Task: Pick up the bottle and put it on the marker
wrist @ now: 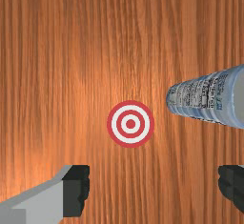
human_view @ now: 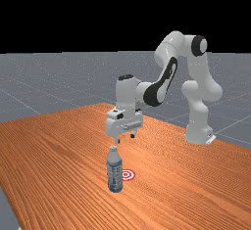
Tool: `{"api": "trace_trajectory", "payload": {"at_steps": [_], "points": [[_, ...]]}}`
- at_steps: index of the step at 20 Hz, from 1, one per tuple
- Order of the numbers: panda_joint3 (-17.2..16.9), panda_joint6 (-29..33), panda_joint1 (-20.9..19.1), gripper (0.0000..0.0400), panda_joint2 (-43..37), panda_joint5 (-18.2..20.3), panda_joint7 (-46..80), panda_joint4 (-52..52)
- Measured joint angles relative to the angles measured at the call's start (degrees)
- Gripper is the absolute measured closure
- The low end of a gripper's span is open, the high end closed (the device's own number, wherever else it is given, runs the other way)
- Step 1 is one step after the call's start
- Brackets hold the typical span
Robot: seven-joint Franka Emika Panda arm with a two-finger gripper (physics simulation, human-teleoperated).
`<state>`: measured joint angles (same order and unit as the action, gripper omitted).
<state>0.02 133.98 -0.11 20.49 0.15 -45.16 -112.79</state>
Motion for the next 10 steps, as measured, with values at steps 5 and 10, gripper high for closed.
{"api": "trace_trajectory", "payload": {"at_steps": [5,10], "points": [[-0.1,-0.7,0.0,0.0000,0.0,0.0,0.4,0.4],[0.0,-0.4,0.0,0.0000,-0.1,0.0,0.0,0.2]]}}
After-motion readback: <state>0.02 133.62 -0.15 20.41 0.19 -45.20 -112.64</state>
